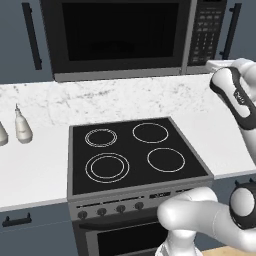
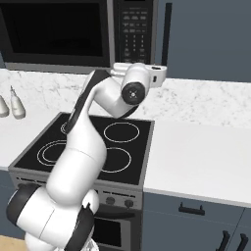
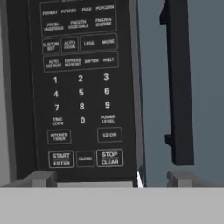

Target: Open the microwave, place the bowl with waffle inside the microwave, then close the microwave door and turn it on.

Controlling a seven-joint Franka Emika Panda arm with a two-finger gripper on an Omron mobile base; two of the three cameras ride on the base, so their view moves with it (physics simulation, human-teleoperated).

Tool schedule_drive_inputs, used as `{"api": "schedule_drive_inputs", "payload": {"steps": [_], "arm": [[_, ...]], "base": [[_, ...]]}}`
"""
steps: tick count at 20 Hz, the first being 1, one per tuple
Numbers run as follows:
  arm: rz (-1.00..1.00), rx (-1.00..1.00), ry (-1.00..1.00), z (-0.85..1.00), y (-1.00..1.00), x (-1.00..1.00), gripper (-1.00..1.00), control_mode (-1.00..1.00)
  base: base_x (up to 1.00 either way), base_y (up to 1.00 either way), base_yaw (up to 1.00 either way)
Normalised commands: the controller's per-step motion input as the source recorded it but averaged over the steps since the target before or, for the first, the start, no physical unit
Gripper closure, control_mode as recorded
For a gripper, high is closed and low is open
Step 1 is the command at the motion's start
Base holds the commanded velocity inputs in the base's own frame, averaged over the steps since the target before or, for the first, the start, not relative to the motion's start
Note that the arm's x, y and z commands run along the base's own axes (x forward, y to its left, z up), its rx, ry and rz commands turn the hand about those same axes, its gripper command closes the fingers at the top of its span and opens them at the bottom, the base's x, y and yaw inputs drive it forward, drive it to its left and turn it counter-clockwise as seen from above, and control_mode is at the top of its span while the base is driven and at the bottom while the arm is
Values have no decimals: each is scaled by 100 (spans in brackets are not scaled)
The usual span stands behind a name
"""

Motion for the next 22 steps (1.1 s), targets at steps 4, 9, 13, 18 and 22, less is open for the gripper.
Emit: {"api": "schedule_drive_inputs", "payload": {"steps": [4, 9, 13, 18, 22], "arm": [[1, 0, 10, -4, 0, 14, -100, -100], [0, 0, 4, 0, 2, 29, -100, -100], [0, 0, 0, -2, 4, 39, -100, -100], [0, -1, 0, -20, 8, 20, -100, -100], [0, -2, 1, -20, 15, 16, -100, -100]], "base": [[0, 0, 0], [0, 0, 0], [0, 0, 0], [0, 0, 0], [0, 0, 0]]}}
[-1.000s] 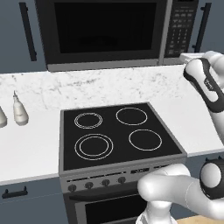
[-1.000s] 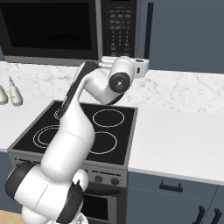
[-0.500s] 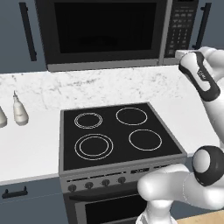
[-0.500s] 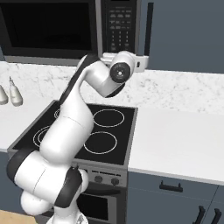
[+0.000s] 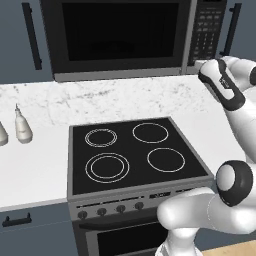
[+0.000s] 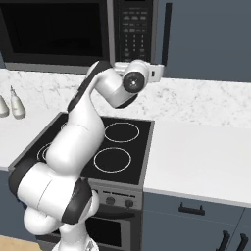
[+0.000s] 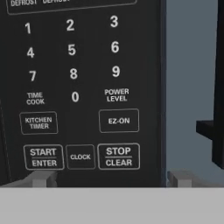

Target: Open the microwave, place the bowl with waffle inside the microwave, then close the microwave door and turn it on.

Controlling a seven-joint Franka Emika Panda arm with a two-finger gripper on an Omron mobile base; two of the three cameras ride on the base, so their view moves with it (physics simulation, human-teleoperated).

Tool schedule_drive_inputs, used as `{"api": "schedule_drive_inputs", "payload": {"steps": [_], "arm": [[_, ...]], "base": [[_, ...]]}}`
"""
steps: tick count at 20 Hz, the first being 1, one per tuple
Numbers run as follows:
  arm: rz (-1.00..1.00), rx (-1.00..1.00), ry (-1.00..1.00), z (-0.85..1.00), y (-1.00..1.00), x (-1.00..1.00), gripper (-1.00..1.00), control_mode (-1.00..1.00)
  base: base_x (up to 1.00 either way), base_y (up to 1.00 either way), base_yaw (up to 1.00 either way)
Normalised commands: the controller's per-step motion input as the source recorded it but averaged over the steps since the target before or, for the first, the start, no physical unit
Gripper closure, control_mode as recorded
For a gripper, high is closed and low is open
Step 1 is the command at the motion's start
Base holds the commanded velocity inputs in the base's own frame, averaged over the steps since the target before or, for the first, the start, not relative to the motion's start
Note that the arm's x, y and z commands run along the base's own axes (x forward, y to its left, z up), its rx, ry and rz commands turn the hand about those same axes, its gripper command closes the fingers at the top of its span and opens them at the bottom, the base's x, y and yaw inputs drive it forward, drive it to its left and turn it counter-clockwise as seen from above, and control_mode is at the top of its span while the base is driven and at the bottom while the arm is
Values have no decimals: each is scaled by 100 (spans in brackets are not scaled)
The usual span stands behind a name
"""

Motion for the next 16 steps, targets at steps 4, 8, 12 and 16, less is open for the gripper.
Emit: {"api": "schedule_drive_inputs", "payload": {"steps": [4, 8, 12, 16], "arm": [[0, 0, 0, -1, 4, 21, -100, -100], [0, 0, 0, 0, 0, 25, -100, -100], [-2, 0, 0, 0, 0, 18, -100, -100], [-3, 0, 2, 0, 4, 13, -100, -100]], "base": [[0, 0, 0], [0, 0, 0], [0, 0, 0], [0, 0, 0]]}}
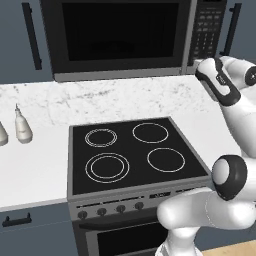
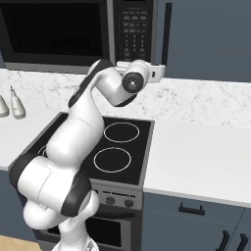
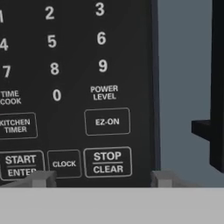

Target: Open the microwave, place the bowl with waffle inside the microwave, then close the microwave door and turn it on.

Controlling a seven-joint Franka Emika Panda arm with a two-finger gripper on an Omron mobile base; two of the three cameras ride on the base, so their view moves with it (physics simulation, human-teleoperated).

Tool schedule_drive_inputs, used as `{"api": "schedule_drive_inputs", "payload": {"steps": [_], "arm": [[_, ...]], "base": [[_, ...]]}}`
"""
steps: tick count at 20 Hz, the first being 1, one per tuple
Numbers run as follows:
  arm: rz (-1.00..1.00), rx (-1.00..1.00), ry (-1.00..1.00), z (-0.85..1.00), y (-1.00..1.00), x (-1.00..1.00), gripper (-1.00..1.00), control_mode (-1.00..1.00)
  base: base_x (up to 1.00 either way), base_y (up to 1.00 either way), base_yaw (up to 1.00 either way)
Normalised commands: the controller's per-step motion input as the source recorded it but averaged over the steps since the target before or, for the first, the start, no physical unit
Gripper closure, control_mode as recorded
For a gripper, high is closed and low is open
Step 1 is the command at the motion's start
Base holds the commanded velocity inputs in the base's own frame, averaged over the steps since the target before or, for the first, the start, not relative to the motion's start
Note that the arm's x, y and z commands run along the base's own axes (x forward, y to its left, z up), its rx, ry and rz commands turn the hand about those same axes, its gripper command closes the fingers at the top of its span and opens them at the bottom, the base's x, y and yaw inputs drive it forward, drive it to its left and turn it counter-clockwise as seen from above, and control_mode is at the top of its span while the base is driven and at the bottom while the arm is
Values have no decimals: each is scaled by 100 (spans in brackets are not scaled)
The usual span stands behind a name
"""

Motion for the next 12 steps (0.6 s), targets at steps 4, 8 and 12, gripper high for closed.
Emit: {"api": "schedule_drive_inputs", "payload": {"steps": [4, 8, 12], "arm": [[-9, 0, 0, 0, 12, 0, -100, -100], [-10, -1, 0, 0, 11, 0, -100, -100], [-9, -1, 0, 0, 18, 5, -100, -100]], "base": [[0, 0, 0], [0, 0, 0], [0, 0, 0]]}}
